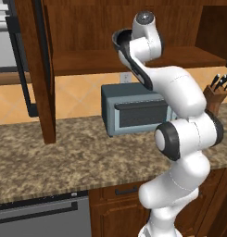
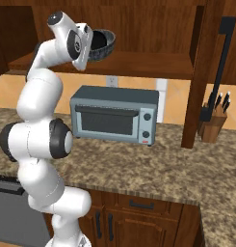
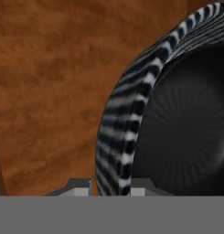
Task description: Pick up the bowls on the counter and stack them on top of one another in the open cabinet. Place the smaller bowl on top of the larger bowl.
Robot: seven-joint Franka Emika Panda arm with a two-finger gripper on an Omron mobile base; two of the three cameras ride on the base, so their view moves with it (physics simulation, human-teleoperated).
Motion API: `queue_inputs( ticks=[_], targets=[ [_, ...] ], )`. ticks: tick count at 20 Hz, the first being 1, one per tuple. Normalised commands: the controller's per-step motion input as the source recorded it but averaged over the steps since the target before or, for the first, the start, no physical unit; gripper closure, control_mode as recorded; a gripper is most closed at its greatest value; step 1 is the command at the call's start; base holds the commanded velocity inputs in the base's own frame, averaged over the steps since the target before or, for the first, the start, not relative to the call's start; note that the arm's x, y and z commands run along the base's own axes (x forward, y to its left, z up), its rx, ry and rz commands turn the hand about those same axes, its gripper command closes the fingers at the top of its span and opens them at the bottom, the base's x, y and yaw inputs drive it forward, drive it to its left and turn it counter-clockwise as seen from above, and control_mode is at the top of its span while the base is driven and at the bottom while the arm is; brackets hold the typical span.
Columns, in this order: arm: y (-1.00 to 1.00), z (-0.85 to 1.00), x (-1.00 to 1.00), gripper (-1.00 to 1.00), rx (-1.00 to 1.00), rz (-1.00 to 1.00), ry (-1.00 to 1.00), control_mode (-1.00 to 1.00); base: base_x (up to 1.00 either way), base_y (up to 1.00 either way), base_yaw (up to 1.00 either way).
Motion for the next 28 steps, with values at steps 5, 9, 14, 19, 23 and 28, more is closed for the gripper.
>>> queue_inputs(
  ticks=[5,9,14,19,23,28],
  targets=[
    [0.00,0.00,-0.31,-1.00,0.00,0.00,-0.06,-1.00,0.00,0.00,0.00],
    [0.00,0.00,-0.54,-1.00,0.00,0.00,-0.12,-1.00,0.00,0.00,0.00],
    [0.00,0.00,-0.93,-1.00,0.00,0.00,-0.27,-1.00,0.00,0.00,0.00],
    [-0.12,-0.10,-1.00,-1.00,0.01,-0.04,-0.43,-1.00,0.00,0.00,0.00],
    [-0.57,-0.53,-1.00,-1.00,0.00,-0.07,-0.46,-1.00,0.00,0.00,0.00],
    [-0.83,-0.97,-1.00,-1.00,0.00,-0.10,-0.27,-1.00,0.00,0.00,0.00]
  ],
)
